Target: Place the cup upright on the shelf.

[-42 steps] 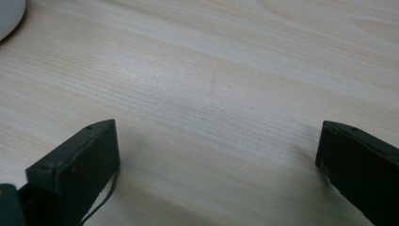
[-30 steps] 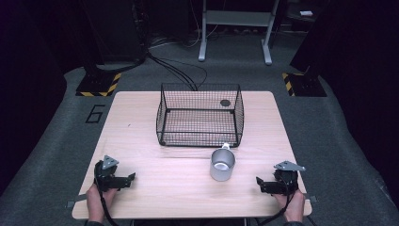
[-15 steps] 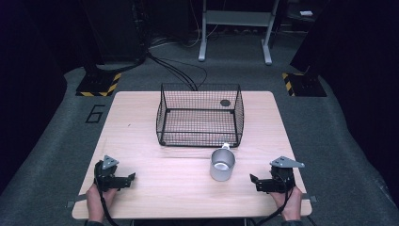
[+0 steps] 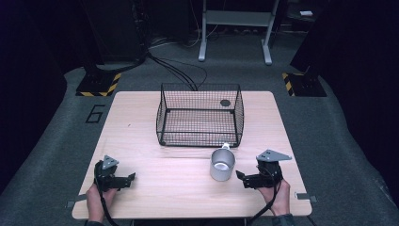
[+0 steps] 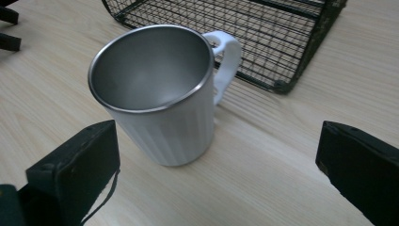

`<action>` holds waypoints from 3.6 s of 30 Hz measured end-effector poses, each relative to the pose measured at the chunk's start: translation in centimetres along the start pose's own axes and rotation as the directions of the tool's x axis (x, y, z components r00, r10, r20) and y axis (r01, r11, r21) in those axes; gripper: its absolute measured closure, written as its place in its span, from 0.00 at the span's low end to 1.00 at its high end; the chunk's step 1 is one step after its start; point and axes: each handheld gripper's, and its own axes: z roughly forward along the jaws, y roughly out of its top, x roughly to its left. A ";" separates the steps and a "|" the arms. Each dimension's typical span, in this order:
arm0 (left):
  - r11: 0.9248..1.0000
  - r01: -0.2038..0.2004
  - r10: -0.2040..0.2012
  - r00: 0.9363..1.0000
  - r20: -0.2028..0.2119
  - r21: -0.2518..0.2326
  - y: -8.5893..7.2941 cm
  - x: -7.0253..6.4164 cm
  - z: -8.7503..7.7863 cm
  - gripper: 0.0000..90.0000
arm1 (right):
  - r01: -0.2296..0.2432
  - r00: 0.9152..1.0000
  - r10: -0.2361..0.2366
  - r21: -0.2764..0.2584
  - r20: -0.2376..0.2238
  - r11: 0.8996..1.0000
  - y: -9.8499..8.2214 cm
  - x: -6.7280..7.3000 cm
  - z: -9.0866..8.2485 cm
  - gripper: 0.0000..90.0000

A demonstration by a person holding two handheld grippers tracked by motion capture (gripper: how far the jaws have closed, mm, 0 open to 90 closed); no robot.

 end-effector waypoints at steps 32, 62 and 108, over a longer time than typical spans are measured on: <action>1.000 -0.001 0.001 1.000 0.000 0.000 0.0 0.0 0.0 0.00 | 0.060 0.998 -0.059 0.081 -0.022 0.995 2.5 3.7 6.5 0.00; 1.000 0.000 0.000 1.000 0.001 -0.001 0.0 0.0 0.0 0.01 | 0.080 0.997 -0.081 0.070 0.015 0.994 2.2 4.3 7.5 0.07; 1.000 0.007 -0.007 1.000 0.001 -0.002 0.0 -0.1 0.0 0.00 | 0.117 0.993 -0.117 0.035 -0.008 0.992 5.5 4.2 3.1 0.07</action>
